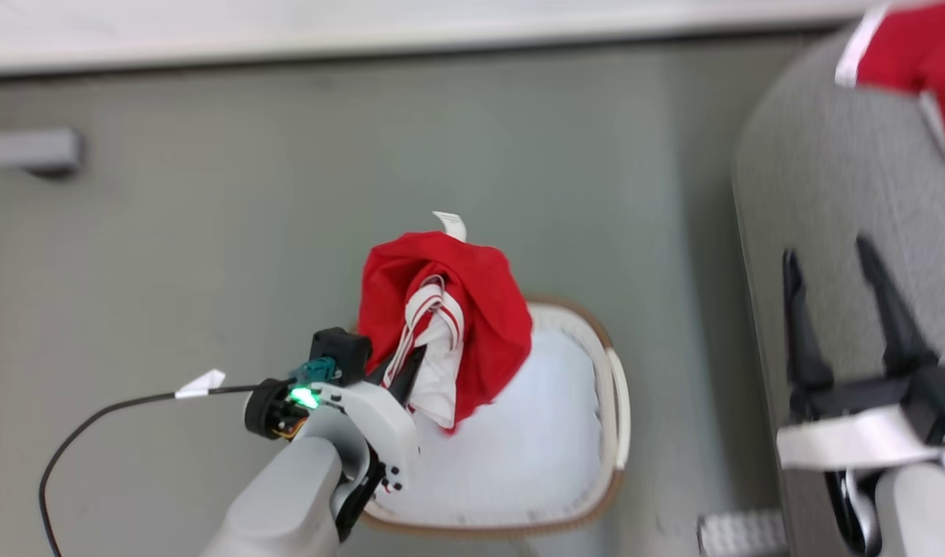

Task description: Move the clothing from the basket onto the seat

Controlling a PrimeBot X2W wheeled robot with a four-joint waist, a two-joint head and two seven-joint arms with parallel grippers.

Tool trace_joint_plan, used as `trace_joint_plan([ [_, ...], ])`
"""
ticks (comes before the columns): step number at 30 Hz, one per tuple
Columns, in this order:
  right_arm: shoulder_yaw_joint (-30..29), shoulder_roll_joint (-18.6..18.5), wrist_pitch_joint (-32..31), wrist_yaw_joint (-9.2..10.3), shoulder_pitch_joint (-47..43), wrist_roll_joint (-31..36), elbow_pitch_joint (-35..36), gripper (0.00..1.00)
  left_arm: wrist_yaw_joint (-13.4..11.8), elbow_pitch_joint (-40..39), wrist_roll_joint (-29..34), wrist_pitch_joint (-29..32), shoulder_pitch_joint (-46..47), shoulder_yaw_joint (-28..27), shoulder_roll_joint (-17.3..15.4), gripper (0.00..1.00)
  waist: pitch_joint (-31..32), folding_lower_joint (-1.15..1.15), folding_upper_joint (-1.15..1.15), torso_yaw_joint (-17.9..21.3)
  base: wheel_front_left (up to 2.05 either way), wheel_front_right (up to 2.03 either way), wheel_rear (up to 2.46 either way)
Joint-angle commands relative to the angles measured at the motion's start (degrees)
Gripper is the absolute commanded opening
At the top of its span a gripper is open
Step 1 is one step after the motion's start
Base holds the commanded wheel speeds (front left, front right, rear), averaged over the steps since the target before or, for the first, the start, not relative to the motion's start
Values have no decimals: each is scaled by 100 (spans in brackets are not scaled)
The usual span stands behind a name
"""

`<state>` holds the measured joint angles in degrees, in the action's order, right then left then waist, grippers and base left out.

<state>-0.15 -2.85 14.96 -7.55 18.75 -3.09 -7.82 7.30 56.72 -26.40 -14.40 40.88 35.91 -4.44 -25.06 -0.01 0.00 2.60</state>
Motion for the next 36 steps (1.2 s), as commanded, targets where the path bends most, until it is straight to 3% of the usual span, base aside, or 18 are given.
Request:
trace_joint_plan([
  [1,-22,-12,22,12,-272,-42,-60,100,17,-203,-83,63,-202,19,-99,0,958,1,0,-487,0,0,0],
  [6,-1,-10,24,12,-781,-128,-187,100,-41,-916,-185,280,-473,17,-256,0,1579,1,0,-638,0,0,0],
  [14,350,-20,27,12,-1479,-361,-261,100,-588,-3084,-195,981,-986,-81,-775,0,2477,1,0,-704,0,0,0],
  [23,1165,-479,-4,12,-1711,-897,70,100,-1146,-5456,-71,1875,-1201,-183,-1324,0,2827,1,0,-615,0,0,0],
  [33,2131,-1095,-335,12,-1729,-1706,1087,100,-1403,-6337,-69,2357,-1372,-105,-1439,0,2952,1,0,-529,0,0,0],
  [36,2328,-1084,-477,12,-1723,-1861,1312,100,-1426,-6444,-53,2404,-1417,-49,-1424,0,2965,1,0,-541,0,0,0],
])
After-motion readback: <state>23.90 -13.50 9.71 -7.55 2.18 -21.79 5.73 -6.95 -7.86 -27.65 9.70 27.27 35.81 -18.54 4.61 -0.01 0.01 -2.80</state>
